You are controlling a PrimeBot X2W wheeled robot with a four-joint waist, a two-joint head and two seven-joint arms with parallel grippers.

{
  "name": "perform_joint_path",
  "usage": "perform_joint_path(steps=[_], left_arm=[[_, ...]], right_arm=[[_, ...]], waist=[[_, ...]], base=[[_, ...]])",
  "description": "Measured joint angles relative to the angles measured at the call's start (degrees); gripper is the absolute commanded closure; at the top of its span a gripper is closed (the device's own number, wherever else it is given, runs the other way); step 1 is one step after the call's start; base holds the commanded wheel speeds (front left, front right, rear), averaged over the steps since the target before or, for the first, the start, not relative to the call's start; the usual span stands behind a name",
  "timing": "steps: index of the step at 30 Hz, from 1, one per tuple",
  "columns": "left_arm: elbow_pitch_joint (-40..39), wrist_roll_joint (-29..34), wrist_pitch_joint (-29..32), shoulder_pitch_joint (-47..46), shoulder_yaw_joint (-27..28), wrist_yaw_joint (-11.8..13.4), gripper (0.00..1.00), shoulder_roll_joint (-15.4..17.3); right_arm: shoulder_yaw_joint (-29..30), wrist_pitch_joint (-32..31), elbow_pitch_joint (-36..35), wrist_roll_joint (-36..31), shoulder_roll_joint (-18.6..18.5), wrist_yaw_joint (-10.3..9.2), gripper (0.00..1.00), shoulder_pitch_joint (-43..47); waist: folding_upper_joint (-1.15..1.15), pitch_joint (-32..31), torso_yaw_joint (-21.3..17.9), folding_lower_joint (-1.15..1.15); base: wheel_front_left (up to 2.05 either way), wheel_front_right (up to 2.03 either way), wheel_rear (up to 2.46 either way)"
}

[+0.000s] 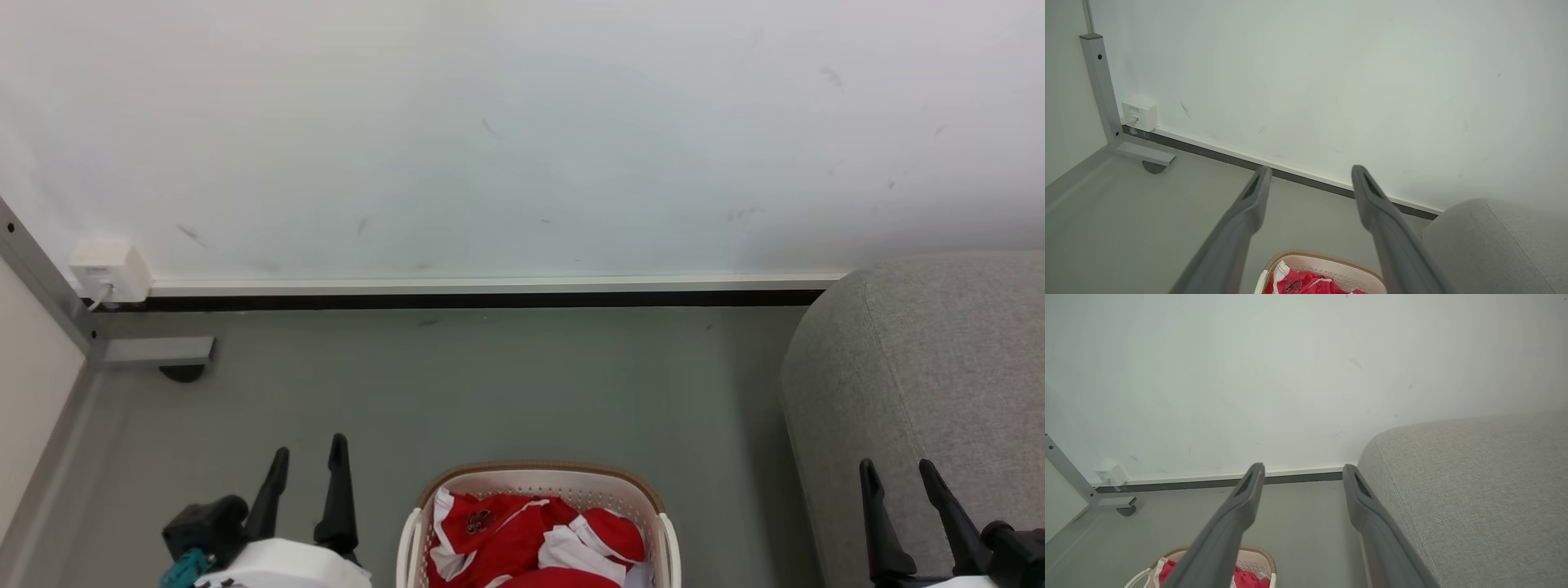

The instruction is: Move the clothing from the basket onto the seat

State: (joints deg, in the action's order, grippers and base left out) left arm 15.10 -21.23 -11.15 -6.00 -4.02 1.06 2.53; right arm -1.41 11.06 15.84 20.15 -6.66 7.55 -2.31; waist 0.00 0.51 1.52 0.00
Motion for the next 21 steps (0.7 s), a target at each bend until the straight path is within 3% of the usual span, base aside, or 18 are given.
perform_joint_path(steps=[21], left_arm=[[0.6, 10.5, -2.2, 0.3, -0.5, 0.8, 0.0, 0.1]], right_arm=[[-2.1, 2.5, 0.9, -7.6, -0.5, 0.0, 0.0, 0.0]], waist=[[0.0, -0.5, 0.5, 0.0]], base=[[0.0, 0.0, 0.0]])
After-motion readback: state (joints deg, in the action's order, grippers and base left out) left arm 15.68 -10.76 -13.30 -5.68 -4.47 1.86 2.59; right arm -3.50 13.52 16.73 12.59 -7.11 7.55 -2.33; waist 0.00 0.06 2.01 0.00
